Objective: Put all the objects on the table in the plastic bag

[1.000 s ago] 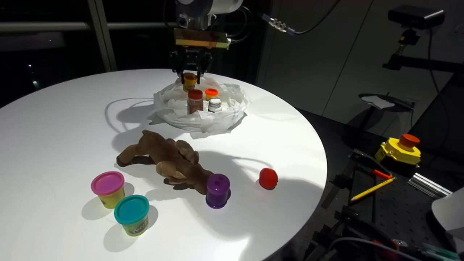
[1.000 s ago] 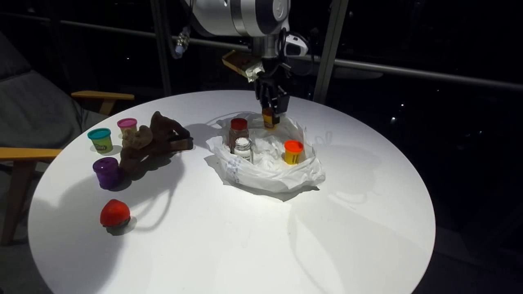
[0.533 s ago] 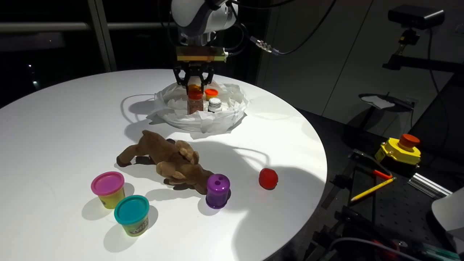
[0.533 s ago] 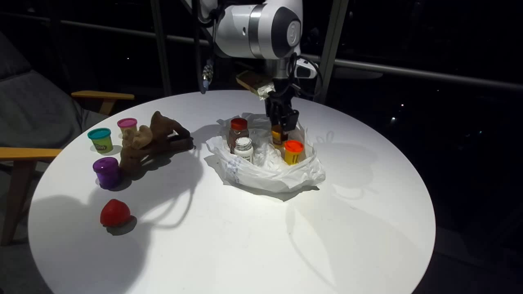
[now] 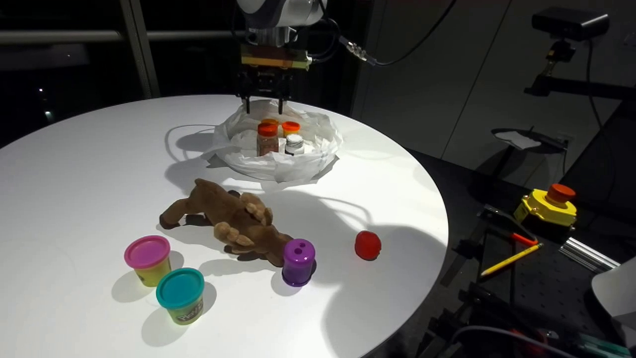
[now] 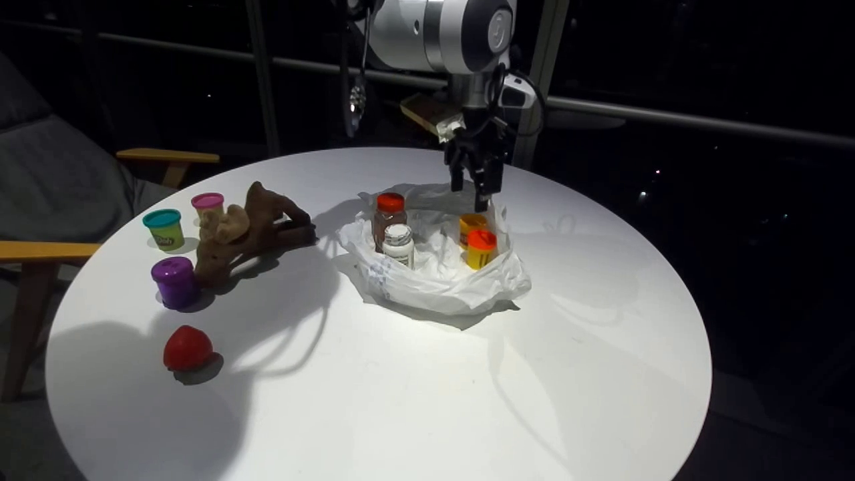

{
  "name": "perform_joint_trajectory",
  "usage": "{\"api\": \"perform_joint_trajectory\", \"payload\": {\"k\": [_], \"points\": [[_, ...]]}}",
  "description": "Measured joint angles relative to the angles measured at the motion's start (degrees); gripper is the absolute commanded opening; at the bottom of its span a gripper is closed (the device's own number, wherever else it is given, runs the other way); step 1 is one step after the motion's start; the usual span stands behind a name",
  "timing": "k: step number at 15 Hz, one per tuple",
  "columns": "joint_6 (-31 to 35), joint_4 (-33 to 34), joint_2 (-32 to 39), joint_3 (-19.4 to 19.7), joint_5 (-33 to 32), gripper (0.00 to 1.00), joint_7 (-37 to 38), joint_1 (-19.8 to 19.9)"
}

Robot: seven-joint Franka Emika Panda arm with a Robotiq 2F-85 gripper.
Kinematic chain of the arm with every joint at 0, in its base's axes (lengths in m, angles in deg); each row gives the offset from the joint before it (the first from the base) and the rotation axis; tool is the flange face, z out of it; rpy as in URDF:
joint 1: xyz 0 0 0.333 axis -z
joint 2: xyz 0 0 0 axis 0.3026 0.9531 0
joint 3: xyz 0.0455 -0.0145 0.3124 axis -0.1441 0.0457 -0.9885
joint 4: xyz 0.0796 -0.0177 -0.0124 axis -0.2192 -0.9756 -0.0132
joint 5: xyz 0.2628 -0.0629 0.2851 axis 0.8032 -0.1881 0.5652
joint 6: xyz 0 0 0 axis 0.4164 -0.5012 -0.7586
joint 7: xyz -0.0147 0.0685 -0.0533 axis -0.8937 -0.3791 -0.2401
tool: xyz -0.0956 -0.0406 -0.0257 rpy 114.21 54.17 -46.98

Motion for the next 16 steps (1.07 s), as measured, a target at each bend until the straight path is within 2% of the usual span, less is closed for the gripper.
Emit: {"api": "perform_joint_trajectory", "payload": {"k": [4,11,16], "points": [[-0.52,-5.55,-8.36,-0.58,0.03,1.0,-0.38,-2.42],[-8.27,-24.93,-24.27,-2.77,-1.86,1.0,-6.5,-9.28],[-8.45,-40.68,-31.6,-6.71,-5.54,1.0,-12.26,-12.72]]}}
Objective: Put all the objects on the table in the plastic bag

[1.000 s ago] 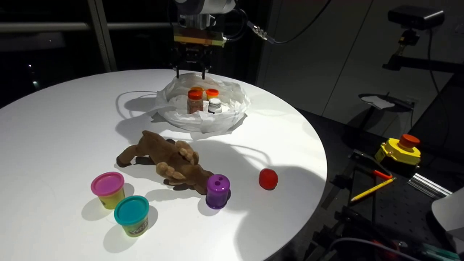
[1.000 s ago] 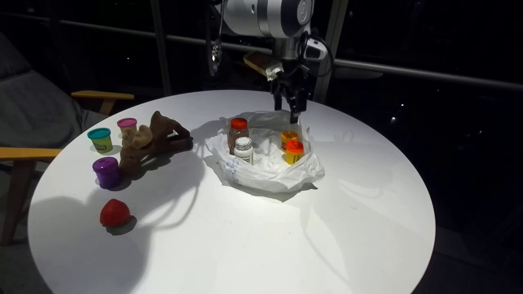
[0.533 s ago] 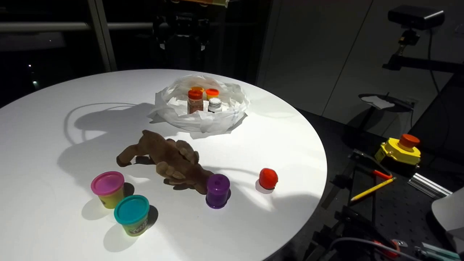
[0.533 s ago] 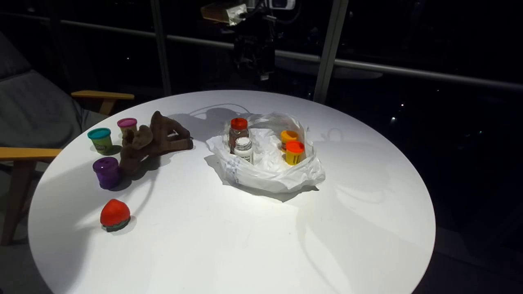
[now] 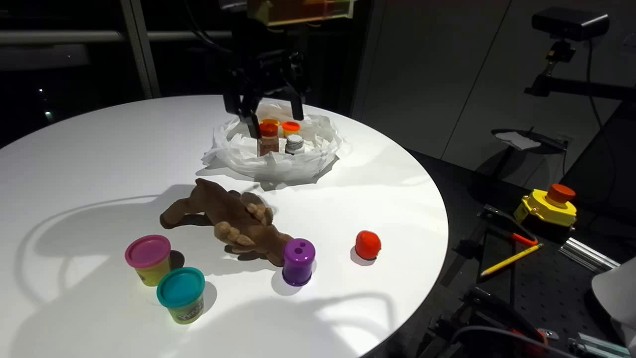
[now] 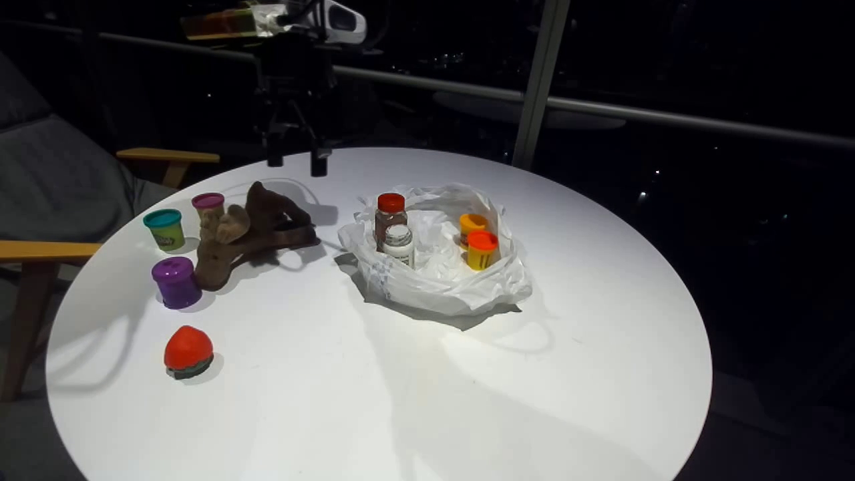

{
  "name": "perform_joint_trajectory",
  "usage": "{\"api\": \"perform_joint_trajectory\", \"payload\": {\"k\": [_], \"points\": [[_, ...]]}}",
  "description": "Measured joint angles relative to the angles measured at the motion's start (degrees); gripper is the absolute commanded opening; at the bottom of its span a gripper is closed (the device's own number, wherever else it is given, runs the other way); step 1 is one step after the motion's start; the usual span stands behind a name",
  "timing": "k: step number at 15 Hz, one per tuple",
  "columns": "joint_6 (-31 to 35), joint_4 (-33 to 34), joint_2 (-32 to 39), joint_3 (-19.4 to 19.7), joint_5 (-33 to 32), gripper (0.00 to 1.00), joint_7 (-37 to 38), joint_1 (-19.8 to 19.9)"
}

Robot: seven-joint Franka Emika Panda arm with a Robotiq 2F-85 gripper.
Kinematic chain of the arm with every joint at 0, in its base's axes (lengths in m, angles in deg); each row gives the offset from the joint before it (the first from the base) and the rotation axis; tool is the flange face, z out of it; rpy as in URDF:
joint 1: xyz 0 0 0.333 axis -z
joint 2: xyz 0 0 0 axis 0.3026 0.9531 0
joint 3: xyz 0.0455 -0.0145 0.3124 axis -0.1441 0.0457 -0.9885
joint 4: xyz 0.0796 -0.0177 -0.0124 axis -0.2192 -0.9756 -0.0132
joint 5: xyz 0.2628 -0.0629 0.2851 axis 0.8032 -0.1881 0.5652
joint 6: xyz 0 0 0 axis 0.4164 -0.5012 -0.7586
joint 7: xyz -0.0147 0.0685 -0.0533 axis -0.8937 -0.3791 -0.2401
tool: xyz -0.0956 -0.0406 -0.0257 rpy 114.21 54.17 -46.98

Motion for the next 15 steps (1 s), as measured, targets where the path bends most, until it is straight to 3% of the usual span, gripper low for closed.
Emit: {"api": "perform_joint_trajectory", "payload": {"k": [4,11,15], "points": [[2.77,-12.81,-5.57,-3.99,-1.79,1.0,-4.98,-1.64],[28.39,-36.8,-13.56,-11.53,-0.94,1.0,-7.4,-2.87],[41.81,-44.13,-14.34,-12.43,-1.06,1.0,-7.4,-3.65]]}}
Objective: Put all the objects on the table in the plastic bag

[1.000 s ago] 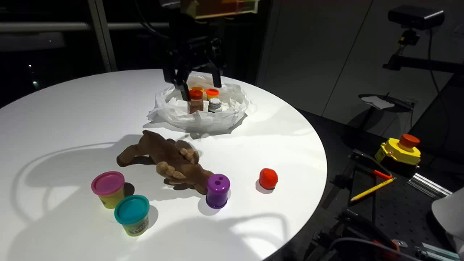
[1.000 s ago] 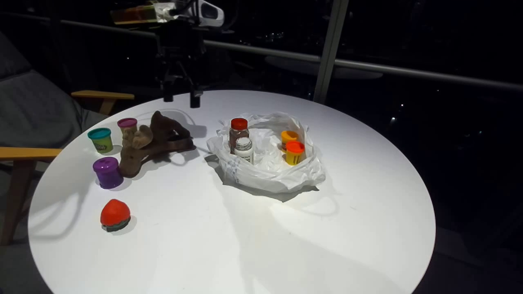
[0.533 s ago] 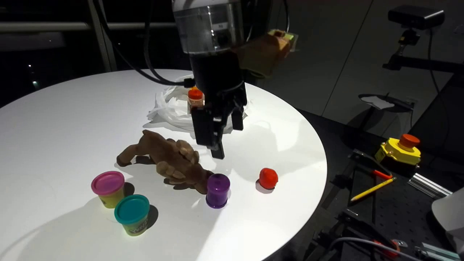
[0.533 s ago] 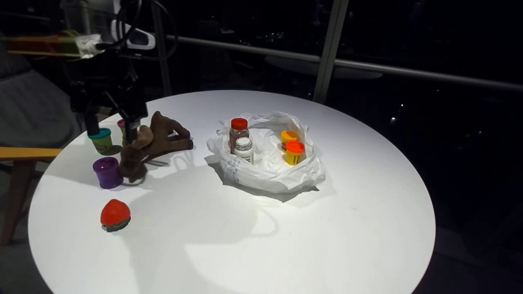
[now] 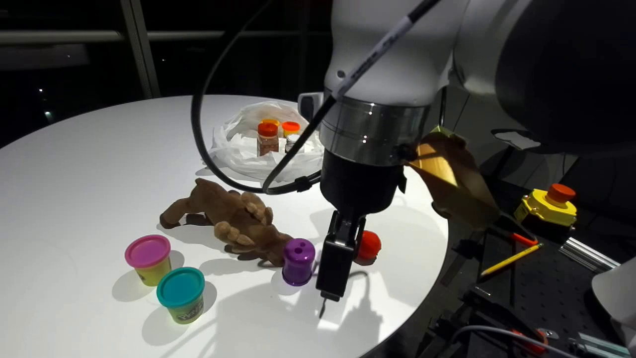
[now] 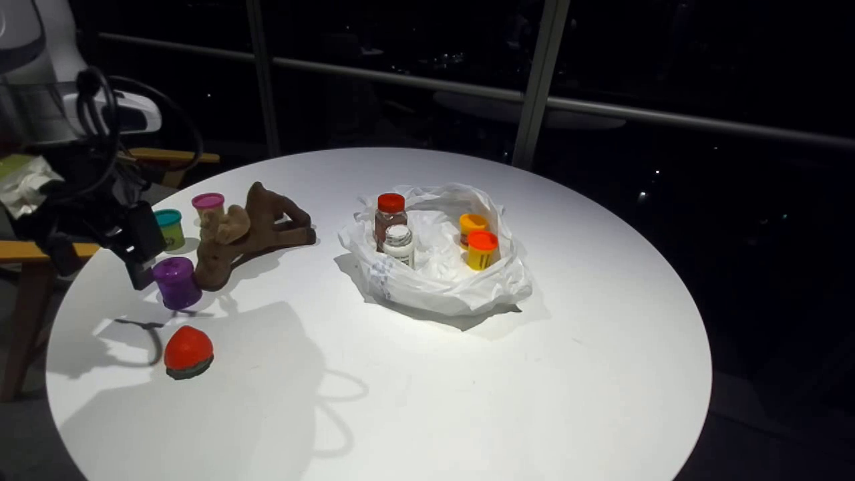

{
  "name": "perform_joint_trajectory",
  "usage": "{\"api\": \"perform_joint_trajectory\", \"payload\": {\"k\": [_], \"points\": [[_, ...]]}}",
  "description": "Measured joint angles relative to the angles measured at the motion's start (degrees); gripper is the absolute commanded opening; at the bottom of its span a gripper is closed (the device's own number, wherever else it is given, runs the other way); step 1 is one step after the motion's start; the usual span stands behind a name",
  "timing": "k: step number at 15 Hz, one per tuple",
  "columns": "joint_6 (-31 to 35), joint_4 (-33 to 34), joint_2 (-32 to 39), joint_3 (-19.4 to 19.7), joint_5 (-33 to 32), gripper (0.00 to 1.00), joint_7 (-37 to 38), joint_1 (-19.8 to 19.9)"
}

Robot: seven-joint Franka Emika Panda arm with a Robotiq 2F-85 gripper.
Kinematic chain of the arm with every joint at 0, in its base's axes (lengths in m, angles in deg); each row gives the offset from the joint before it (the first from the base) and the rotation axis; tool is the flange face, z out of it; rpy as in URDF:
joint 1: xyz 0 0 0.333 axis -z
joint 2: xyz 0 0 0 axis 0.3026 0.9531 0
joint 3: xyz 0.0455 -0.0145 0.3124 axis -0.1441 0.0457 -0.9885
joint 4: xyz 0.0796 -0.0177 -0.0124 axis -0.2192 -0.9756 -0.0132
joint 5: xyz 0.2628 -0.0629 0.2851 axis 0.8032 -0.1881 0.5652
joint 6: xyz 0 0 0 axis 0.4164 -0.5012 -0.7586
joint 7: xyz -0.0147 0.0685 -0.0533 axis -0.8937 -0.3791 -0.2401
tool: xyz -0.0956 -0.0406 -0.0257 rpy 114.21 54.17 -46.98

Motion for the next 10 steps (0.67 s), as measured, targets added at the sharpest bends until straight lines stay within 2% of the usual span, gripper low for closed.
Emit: {"api": "perform_joint_trajectory", "payload": {"k": [4,10], "points": [[6.35,-1.29,0.25,0.89,-1.33,1.0,0.23,-0.63],[7.69,0.7,1.62,4.26,-4.81,1.0,1.28,-0.83]]}}
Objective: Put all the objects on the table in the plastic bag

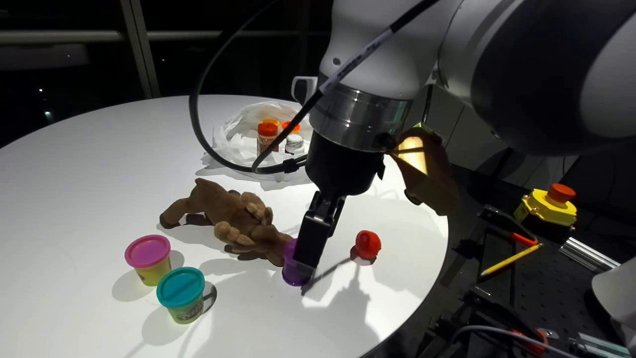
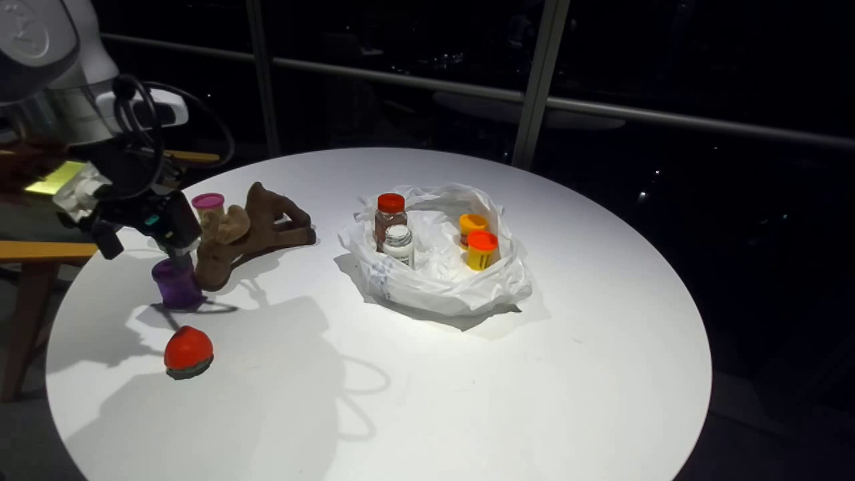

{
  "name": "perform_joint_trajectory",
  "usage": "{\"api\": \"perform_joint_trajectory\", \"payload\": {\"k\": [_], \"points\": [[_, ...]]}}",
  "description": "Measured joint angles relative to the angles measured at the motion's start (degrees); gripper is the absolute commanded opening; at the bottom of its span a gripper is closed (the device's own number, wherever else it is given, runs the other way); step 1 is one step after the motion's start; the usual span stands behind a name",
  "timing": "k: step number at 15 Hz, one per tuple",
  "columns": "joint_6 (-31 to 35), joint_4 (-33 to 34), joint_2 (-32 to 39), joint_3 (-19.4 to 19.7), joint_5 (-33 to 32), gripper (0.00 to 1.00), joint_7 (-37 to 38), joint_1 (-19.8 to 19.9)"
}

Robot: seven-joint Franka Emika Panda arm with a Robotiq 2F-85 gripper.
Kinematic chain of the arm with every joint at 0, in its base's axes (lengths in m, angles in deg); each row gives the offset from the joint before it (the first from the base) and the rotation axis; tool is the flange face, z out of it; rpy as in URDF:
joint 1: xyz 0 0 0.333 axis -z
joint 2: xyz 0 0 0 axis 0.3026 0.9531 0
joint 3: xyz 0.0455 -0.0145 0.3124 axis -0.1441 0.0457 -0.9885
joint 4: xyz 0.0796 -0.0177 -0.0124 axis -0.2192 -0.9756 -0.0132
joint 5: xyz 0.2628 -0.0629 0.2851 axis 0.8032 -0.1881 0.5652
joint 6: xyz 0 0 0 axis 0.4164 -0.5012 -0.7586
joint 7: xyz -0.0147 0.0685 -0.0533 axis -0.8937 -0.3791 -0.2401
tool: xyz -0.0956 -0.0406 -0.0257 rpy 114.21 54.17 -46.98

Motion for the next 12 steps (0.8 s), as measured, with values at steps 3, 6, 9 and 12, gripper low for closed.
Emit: {"api": "perform_joint_trajectory", "payload": {"k": [3,6,9,12], "points": [[0.0,1.75,1.93,0.62,0.01,1.0,0.0,0.01],[-0.01,3.12,3.84,0.86,0.35,1.0,-0.06,-0.01],[-0.02,4.41,5.48,1.37,0.57,0.74,-0.06,-0.02],[-0.09,5.57,6.74,1.78,0.78,0.5,-0.07,-0.02]]}}
